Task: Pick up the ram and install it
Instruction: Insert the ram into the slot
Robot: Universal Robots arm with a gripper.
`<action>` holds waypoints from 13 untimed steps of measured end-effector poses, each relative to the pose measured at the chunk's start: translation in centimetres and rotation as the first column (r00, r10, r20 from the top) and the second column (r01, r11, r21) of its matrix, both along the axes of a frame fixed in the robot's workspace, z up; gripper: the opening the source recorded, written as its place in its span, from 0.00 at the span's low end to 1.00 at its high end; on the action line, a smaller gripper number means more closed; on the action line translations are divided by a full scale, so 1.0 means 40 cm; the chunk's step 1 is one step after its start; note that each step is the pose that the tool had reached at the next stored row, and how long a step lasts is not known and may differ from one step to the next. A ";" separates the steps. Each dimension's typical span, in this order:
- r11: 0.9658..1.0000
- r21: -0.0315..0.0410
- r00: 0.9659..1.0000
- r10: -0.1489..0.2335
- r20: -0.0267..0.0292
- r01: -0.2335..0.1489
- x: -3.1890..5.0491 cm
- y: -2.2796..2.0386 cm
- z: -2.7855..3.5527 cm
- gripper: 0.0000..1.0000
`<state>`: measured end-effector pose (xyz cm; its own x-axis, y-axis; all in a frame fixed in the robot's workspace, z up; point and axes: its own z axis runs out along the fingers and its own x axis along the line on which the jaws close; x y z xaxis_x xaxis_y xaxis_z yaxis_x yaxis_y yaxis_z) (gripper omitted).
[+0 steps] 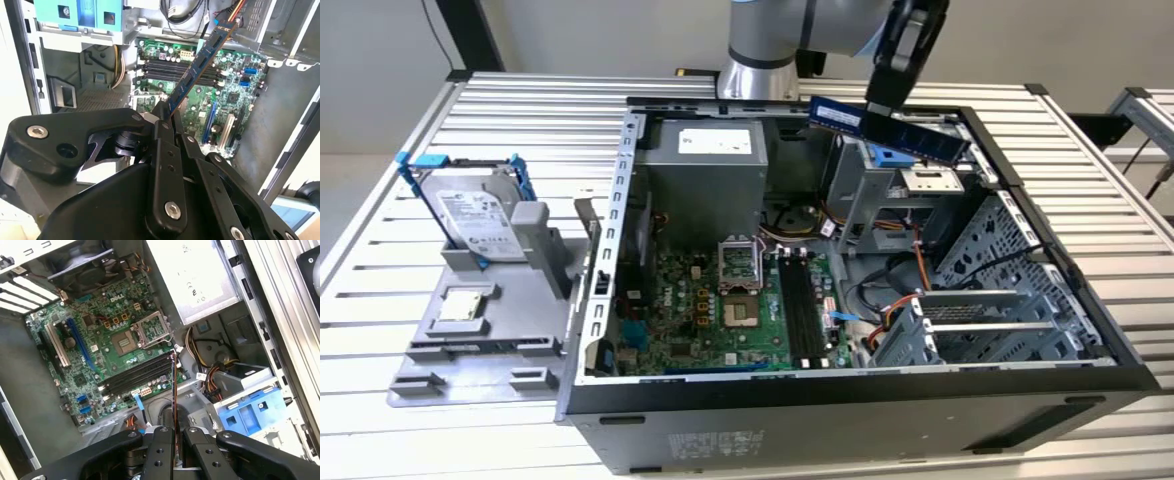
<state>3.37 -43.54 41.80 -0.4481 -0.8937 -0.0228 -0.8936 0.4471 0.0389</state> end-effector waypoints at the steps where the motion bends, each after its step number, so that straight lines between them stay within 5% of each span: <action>1: 1.000 0.000 1.000 -0.010 0.000 0.010 0.000 0.000 0.000 0.00; 13: 0.993 0.000 0.993 -0.118 0.000 0.118 0.000 -0.008 0.000 0.00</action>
<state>3.37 -43.86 41.80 -0.5502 -0.8347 -0.0228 -0.8348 0.5492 0.0389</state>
